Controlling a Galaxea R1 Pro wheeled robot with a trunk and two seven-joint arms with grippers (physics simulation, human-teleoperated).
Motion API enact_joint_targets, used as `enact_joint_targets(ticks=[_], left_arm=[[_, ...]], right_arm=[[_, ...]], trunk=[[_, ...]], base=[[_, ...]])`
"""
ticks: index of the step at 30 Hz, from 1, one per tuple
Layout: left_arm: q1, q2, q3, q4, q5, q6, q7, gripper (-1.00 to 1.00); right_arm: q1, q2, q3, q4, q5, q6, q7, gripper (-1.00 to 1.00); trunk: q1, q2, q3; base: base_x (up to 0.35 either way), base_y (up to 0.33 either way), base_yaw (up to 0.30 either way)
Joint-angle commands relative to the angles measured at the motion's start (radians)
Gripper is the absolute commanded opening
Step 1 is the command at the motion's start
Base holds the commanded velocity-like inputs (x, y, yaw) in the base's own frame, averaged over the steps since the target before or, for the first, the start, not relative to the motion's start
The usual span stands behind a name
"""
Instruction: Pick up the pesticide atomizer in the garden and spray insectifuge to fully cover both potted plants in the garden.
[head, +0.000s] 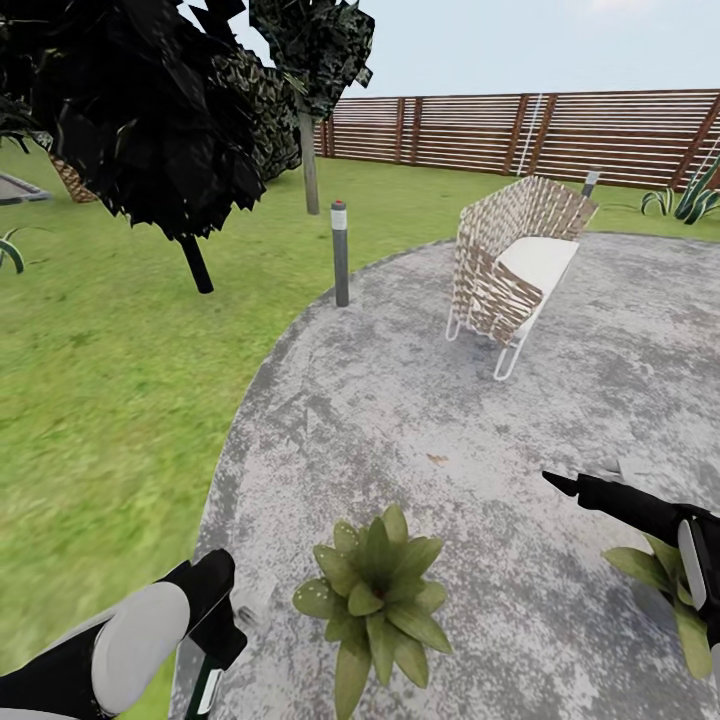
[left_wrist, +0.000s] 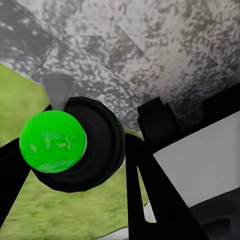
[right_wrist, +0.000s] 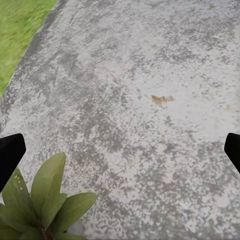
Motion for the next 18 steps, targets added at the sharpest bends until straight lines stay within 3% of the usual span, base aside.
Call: enact_joint_targets(ticks=[1,6,14,18], left_arm=[[0.000,-0.001,0.007,-0.003,-0.011,0.004,-0.008,-1.00],[0.000,-0.030,0.006,-0.088,-0.010,0.005,-0.010,-1.00],[0.000,-0.033,0.006,-0.106,-0.010,0.006,-0.011,-1.00],[0.000,-0.038,0.005,-0.164,-0.010,0.006,-0.013,-1.00]], right_arm=[[-0.001,0.000,-0.003,-0.001,0.007,0.005,0.008,1.00],[-0.001,0.000,-0.003,-0.001,0.008,0.005,0.008,1.00],[-0.001,0.000,-0.003,-0.001,0.008,0.005,0.008,1.00],[-0.001,0.001,-0.003,-0.001,0.008,0.005,0.008,1.00]], trunk=[[0.000,0.000,-0.001],[0.000,0.000,-0.001],[0.000,0.000,-0.001],[0.000,0.000,-0.001]], base=[[0.000,-0.101,0.000],[0.000,-0.204,-0.017],[0.000,-0.014,-0.203],[0.000,0.000,-0.150]])
